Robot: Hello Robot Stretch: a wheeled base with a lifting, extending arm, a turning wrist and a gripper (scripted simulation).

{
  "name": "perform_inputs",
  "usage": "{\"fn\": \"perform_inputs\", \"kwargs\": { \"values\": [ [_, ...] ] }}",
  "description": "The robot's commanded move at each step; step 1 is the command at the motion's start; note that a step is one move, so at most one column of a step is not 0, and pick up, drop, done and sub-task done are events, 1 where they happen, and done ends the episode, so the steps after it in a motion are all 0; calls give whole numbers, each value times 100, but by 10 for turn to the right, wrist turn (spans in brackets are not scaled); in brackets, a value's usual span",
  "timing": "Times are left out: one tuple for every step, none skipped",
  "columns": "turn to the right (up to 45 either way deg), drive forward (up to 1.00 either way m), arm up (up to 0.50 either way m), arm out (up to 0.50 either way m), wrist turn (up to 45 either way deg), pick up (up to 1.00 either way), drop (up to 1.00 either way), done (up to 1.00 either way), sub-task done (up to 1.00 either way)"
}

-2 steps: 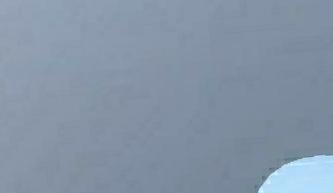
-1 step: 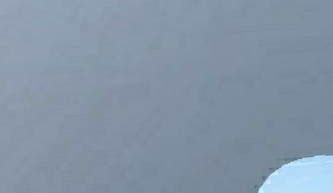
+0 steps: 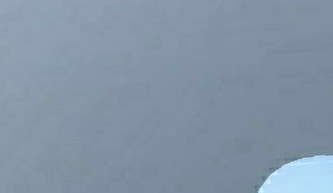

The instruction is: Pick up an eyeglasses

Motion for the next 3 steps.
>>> {"fn": "perform_inputs", "kwargs": {
  "values": [
    [0,0,0,22,0,0,0,0,0],
    [0,0,0,0,450,0,0,0,0],
    [0,0,0,0,450,0,0,0,0]
  ]
}}
